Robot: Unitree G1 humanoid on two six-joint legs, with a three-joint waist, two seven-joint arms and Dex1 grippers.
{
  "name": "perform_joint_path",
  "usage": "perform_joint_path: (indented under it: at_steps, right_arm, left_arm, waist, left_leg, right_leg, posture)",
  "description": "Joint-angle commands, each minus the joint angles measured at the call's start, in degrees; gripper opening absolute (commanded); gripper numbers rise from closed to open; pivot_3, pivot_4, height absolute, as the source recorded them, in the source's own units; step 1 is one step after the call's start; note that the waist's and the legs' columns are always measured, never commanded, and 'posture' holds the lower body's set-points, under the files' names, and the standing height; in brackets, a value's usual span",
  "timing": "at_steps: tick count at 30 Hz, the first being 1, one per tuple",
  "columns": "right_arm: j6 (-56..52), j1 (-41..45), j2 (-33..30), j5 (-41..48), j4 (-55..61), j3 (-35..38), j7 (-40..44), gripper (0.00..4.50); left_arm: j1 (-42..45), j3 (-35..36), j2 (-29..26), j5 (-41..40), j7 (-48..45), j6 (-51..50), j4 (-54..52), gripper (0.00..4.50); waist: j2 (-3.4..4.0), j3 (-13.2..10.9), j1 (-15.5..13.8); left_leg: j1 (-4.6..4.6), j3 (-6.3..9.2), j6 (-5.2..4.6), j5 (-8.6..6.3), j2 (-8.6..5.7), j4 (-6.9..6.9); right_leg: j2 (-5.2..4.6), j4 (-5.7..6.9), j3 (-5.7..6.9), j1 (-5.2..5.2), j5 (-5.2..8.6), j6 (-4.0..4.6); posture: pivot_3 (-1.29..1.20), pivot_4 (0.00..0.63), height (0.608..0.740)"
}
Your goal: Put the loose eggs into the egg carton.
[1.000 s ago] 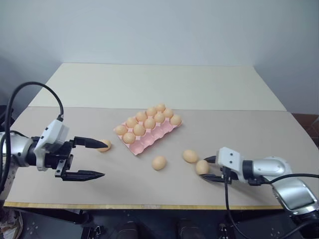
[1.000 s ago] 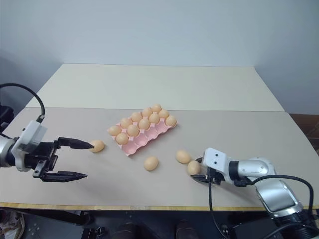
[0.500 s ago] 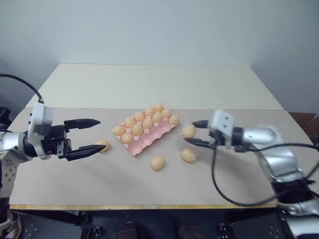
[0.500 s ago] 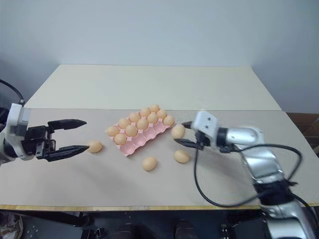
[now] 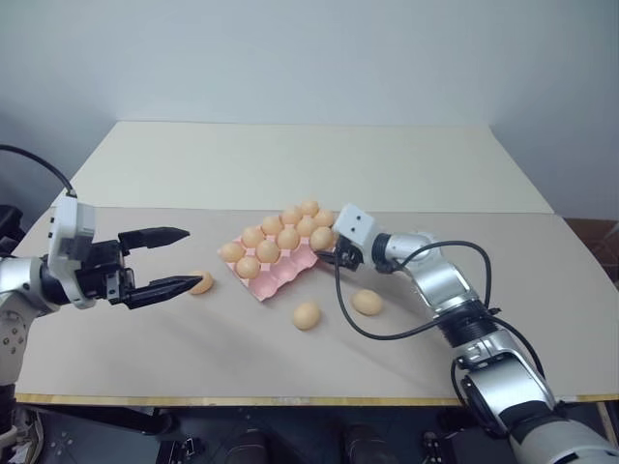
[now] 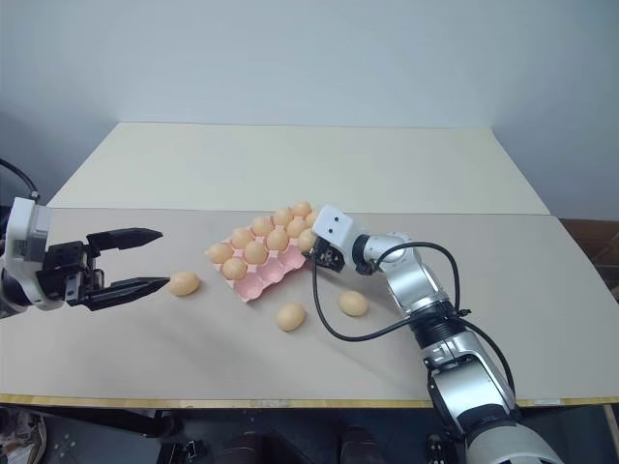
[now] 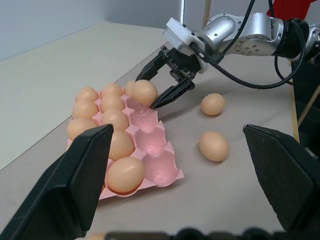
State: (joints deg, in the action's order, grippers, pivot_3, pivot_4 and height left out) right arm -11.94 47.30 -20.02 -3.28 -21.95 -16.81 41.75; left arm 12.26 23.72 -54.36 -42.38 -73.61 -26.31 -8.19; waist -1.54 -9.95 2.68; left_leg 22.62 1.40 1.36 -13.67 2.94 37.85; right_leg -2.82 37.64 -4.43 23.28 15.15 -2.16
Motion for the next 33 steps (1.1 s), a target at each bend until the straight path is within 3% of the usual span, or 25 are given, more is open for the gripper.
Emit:
perform_joint_path:
  at_steps: [1, 8, 17, 24, 33]
  right_arm:
    - [1.1, 2.4, 0.9, -0.6, 0.5, 2.9, -3.9, 4.45]
    - [-4.4, -2.6, -2.6, 7.0, 15.5, 7.5, 2.4, 4.48]
    - [-11.7, -20.1, -20.3, 27.0, 39.3, 19.6, 21.0, 4.48]
    - [-8.9, -31.7, -34.1, 33.8, 40.3, 29.8, 34.2, 4.48]
    - [-7.1, -33.9, -36.6, 34.2, 38.5, 33.1, 35.0, 4.48]
  left_arm:
    - [-0.4, 1.9, -1.2, -0.7, -0.5, 0.3, -1.6, 4.5]
    - [-0.4, 1.7, -1.5, -0.5, -0.8, 0.3, -1.4, 4.5]
    - [-2.8, 2.1, -3.1, 1.6, -5.7, 3.5, 0.9, 4.5]
    - [-6.3, 3.0, -5.6, 3.6, -11.2, 7.0, 3.2, 4.5]
    - [-8.2, 4.2, -5.5, 3.7, -11.1, 7.2, 2.9, 4.5]
  waist:
    - [0.0, 0.0, 0.1]
    - [0.01, 0.0, -0.2]
    - [0.01, 0.0, -0.6]
    - [0.01, 0.0, 0.0]
    - [0.01, 0.0, -0.2]
  left_leg:
    - [0.0, 0.0, 0.0, 0.0, 0.0, 0.0]
    - [0.02, 0.01, 0.0, 0.0, 0.0, -0.01]
    - [0.02, 0.02, 0.0, 0.0, 0.0, -0.01]
    - [-0.14, -0.03, -0.01, 0.0, 0.01, -0.03]
    - [-0.2, -0.05, -0.01, -0.01, 0.04, -0.03]
  right_leg:
    - [0.0, 0.0, 0.0, 0.0, 0.0, 0.0]
    - [-0.01, -0.01, 0.0, 0.0, 0.0, 0.0]
    - [-0.03, -0.09, 0.06, -0.06, 0.03, 0.01]
    - [0.0, -0.07, 0.02, -0.15, 0.09, 0.05]
    - [0.04, -0.06, -0.04, -0.19, 0.1, 0.04]
  posture:
    - [0.0, 0.15, 0.74]
    - [0.0, 0.15, 0.74]
    - [0.0, 0.15, 0.74]
    - [0.0, 0.15, 0.74]
    - [0.0, 0.15, 0.74]
